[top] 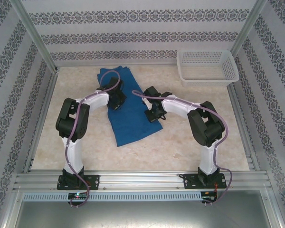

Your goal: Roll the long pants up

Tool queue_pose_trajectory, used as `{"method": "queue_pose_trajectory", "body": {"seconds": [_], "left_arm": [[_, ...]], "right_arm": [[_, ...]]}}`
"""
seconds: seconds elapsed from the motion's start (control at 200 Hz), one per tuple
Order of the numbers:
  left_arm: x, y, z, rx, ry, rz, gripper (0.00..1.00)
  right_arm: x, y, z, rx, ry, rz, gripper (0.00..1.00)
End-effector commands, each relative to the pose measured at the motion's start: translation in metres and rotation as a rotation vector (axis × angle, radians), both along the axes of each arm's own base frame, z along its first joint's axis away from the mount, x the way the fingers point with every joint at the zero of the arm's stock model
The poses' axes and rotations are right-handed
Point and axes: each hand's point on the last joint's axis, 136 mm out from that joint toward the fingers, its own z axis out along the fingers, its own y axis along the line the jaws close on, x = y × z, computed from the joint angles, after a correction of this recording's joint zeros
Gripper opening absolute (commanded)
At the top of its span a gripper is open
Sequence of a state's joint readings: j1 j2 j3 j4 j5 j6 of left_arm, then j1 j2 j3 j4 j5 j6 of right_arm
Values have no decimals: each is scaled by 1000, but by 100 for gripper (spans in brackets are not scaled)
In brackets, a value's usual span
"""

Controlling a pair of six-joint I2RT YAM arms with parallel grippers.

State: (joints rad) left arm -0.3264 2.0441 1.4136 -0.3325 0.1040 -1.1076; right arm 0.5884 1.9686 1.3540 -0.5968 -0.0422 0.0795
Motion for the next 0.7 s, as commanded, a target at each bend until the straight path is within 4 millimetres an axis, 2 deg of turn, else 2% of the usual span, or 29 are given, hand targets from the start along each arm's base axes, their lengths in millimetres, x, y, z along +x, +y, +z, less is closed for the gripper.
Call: {"method": "queue_pose_trajectory", "body": {"seconds": [0.0, 0.125, 0.245, 0.38, 0.43, 0.485, 0.52, 0.555, 0.629, 0.694], "left_arm": [[8, -11, -3, 6, 9, -39, 0], [16, -18, -10, -10, 15, -52, 0], [24, -24, -13, -14, 17, -74, 0], [33, -28, -13, -8, 14, -101, 0], [36, -30, -11, -9, 11, -110, 0], [40, -33, -8, -12, -2, -123, 0], [42, -33, -5, -12, -6, -128, 0], [44, -35, -1, -12, -14, -135, 0], [48, -38, 6, -20, -27, -157, 0], [51, -39, 11, -22, -28, -169, 0]], "right_arm": [[-24, 14, -10, 27, 59, -1, 0], [-33, 18, -11, 23, 68, -8, 0], [-36, 13, -9, -7, 53, -19, 0], [-35, 1, 10, -48, -4, -14, 0], [-35, 0, 24, -53, -34, 4, 23], [-37, 0, 44, -59, -71, 30, 61], [-39, 3, 59, -61, -102, 56, 73], [-43, 8, 72, -67, -131, 93, 78], [-53, 23, 99, -72, -210, 176, 81], [-64, 37, 110, -87, -269, 257, 82]]}}
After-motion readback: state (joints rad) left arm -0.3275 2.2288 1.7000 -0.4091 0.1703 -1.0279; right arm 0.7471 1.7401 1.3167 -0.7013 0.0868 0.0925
